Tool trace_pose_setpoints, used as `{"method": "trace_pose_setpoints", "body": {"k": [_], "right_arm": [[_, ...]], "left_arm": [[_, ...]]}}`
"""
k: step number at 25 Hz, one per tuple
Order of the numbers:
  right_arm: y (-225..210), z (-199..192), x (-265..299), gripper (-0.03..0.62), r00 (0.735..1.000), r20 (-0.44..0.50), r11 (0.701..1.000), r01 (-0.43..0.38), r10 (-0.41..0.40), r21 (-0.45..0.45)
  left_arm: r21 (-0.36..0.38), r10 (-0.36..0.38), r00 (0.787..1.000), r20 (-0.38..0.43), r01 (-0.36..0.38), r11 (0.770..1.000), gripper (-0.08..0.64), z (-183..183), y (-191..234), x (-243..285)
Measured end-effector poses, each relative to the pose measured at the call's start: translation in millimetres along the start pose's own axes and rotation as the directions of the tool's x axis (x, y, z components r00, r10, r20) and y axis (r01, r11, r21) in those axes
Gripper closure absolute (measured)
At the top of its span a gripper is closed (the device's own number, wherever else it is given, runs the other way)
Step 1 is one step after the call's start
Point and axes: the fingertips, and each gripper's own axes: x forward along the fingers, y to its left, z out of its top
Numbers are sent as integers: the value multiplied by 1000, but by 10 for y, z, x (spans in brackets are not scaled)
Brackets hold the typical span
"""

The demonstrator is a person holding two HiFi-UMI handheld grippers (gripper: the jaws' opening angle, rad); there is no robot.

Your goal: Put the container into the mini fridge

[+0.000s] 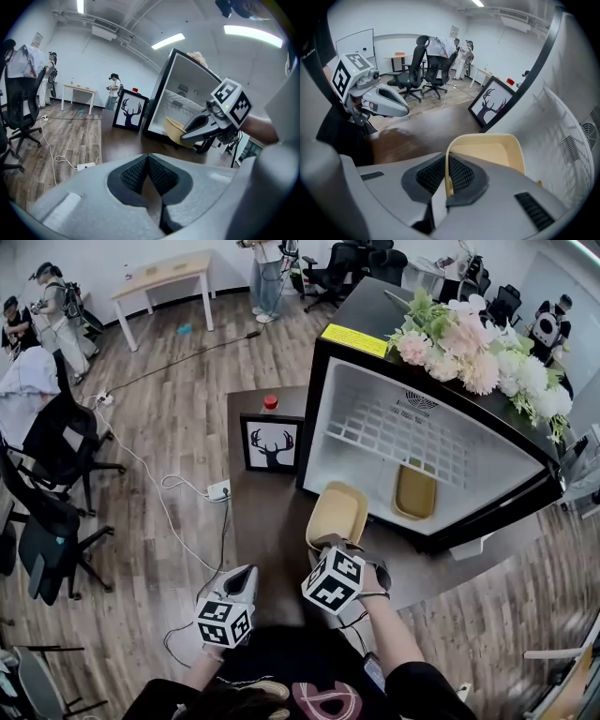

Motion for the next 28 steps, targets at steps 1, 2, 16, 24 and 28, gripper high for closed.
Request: {"method": "trace_pose_setpoints", "body": {"k": [1,2,16,24,28], "right_arm": [[0,10,0,575,1000,2,1000,-2,1,1],[-8,16,1,575,1000,4,1000,-1,1,2],[-487,-184,144,575,994,-52,995,94,-93,21],[-688,-309,271,575,994,-69,993,95,-90,65],[-789,-361,331,575,992,-79,993,101,-95,66]], "left_arm": [[-1,2,1000,0,-2,1000,552,-2,11,-4],[-3,3,1000,-1,-3,1000,552,-8,19,-7],[-7,29,999,-24,-29,1000,552,-72,123,-64],[-7,43,998,-38,-43,999,552,-75,187,-69],[-15,44,998,-46,-45,999,552,-94,196,-45]]}}
